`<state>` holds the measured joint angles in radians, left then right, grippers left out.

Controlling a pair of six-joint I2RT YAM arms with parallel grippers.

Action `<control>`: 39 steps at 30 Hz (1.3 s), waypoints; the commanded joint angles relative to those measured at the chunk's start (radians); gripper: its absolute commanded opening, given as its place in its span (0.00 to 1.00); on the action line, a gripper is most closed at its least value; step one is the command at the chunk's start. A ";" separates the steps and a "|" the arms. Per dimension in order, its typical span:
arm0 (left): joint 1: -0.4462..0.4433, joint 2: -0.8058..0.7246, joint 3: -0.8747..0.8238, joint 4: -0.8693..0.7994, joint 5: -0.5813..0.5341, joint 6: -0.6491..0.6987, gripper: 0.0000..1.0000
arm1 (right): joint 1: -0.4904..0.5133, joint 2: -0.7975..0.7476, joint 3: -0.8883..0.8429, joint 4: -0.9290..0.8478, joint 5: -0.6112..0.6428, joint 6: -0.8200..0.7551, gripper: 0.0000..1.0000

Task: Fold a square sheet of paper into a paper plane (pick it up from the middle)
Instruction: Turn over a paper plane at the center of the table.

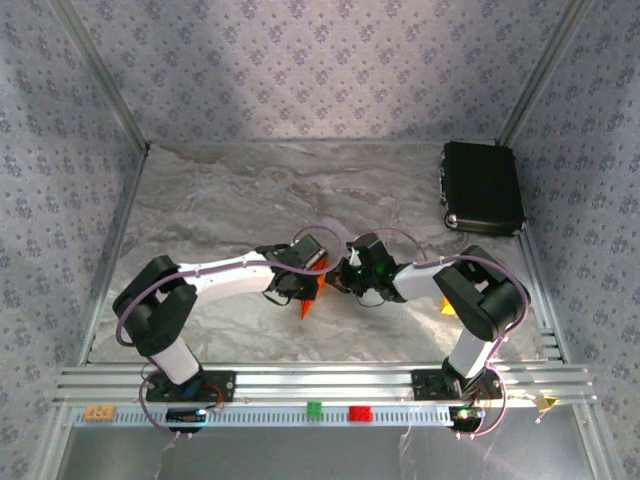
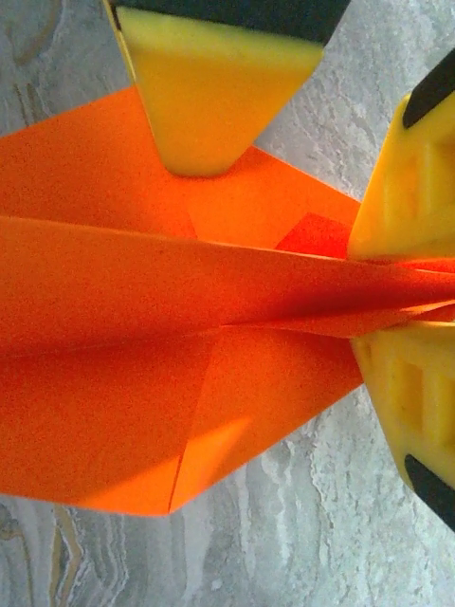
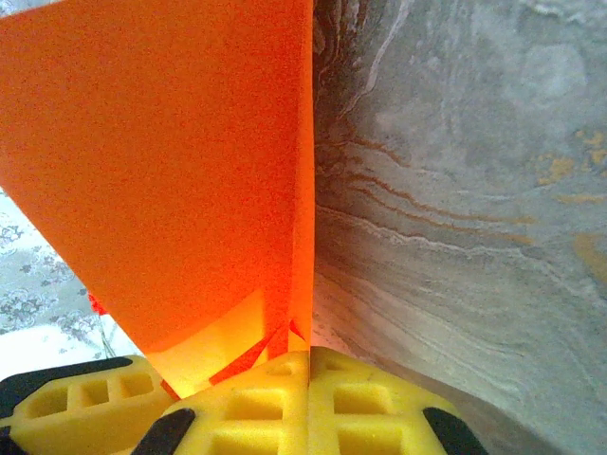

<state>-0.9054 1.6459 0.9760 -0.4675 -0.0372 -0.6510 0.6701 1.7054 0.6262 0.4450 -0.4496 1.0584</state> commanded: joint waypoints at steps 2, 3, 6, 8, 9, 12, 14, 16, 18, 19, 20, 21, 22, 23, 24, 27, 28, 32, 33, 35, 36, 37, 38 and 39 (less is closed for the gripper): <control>-0.007 0.012 0.007 0.003 0.017 0.011 0.23 | 0.000 -0.013 0.012 -0.015 -0.001 0.003 0.04; -0.006 0.012 0.007 0.004 0.018 0.012 0.24 | 0.000 -0.015 0.012 -0.015 -0.001 0.003 0.04; -0.007 0.017 0.010 0.006 0.023 0.013 0.24 | 0.000 -0.014 0.011 -0.015 -0.001 0.002 0.04; -0.006 0.021 0.012 0.008 0.028 0.013 0.24 | 0.000 -0.014 0.010 -0.017 -0.001 0.003 0.04; -0.006 0.024 0.013 0.009 0.031 0.014 0.25 | -0.001 -0.014 0.010 -0.016 0.000 0.003 0.04; -0.006 0.027 0.017 0.009 0.037 0.015 0.26 | -0.001 -0.014 0.010 -0.017 -0.001 0.002 0.04; -0.006 0.017 0.017 0.010 0.037 0.012 0.26 | -0.001 -0.012 0.010 -0.018 -0.001 0.001 0.04; -0.006 0.000 0.011 0.019 0.037 0.010 0.28 | -0.001 -0.012 0.010 -0.018 -0.001 0.003 0.04; -0.006 -0.018 0.005 0.029 0.036 0.007 0.31 | -0.001 -0.013 0.012 -0.017 -0.001 0.001 0.04; -0.006 -0.025 0.004 0.033 0.037 0.007 0.32 | -0.001 -0.013 0.011 -0.018 -0.001 0.002 0.04; -0.006 -0.028 0.000 0.036 0.037 0.008 0.33 | -0.001 -0.013 0.012 -0.017 -0.001 0.002 0.04; -0.006 -0.030 -0.001 0.038 0.036 0.007 0.34 | -0.001 -0.012 0.012 -0.019 -0.001 0.001 0.04; -0.006 -0.027 0.001 0.037 0.037 0.007 0.34 | -0.001 -0.013 0.011 -0.019 -0.003 0.003 0.04; -0.006 -0.023 0.001 0.036 0.037 0.009 0.35 | 0.000 -0.014 0.011 -0.017 -0.003 0.002 0.04; -0.006 -0.019 0.003 0.035 0.037 0.008 0.36 | 0.000 -0.015 0.010 -0.017 -0.003 0.002 0.04; -0.006 -0.004 0.005 0.035 0.044 0.010 0.38 | -0.003 -0.015 0.009 -0.017 -0.003 0.000 0.04; -0.006 -0.002 0.006 0.038 0.047 0.012 0.38 | -0.001 -0.016 0.009 -0.017 -0.003 0.003 0.04; -0.006 0.008 0.011 0.032 0.039 0.015 0.38 | -0.003 -0.017 0.010 -0.019 -0.003 0.001 0.04; -0.006 0.011 0.013 0.029 0.037 0.016 0.37 | -0.003 -0.017 0.009 -0.019 -0.003 0.001 0.04; -0.006 0.018 0.014 0.023 0.032 0.015 0.33 | -0.003 -0.017 0.009 -0.019 -0.003 0.002 0.04; -0.006 0.022 0.015 0.023 0.031 0.015 0.31 | -0.002 -0.017 0.009 -0.019 -0.002 0.002 0.04; -0.006 0.027 0.015 0.021 0.030 0.014 0.28 | -0.003 -0.017 0.009 -0.019 -0.003 0.000 0.04; -0.006 0.029 0.016 0.019 0.027 0.012 0.27 | -0.003 -0.017 0.009 -0.019 -0.002 0.001 0.04; -0.007 0.032 0.018 0.017 0.025 0.014 0.26 | -0.003 -0.017 0.008 -0.019 -0.002 0.001 0.04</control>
<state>-0.9054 1.6573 0.9760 -0.4343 -0.0082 -0.6453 0.6701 1.7054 0.6262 0.4446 -0.4500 1.0584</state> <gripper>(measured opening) 0.260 0.053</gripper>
